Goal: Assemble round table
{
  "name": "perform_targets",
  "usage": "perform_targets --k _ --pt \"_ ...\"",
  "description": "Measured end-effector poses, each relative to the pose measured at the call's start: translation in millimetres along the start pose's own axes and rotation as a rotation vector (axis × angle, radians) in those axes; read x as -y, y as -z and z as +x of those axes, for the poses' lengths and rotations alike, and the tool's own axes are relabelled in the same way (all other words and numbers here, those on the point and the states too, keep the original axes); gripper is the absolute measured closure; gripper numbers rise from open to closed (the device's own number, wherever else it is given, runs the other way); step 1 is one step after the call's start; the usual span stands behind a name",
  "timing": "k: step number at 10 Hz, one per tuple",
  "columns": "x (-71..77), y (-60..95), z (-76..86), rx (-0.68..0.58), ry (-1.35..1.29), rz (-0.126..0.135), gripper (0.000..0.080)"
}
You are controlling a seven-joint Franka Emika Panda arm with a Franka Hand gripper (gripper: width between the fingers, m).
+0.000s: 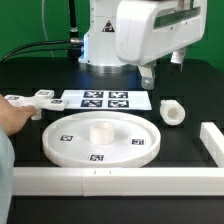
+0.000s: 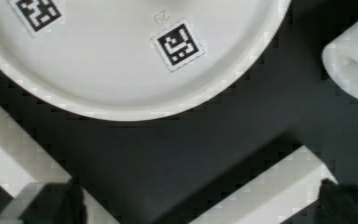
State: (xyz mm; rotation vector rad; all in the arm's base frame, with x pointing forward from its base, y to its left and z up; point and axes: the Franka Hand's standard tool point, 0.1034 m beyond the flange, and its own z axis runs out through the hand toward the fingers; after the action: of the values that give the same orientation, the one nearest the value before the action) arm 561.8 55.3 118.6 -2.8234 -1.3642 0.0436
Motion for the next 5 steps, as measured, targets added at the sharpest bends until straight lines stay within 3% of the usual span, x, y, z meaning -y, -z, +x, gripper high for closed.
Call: perform_targets --k 5 --pt "0.1 -0.2 0.0 0.000 0.000 0.000 0.0150"
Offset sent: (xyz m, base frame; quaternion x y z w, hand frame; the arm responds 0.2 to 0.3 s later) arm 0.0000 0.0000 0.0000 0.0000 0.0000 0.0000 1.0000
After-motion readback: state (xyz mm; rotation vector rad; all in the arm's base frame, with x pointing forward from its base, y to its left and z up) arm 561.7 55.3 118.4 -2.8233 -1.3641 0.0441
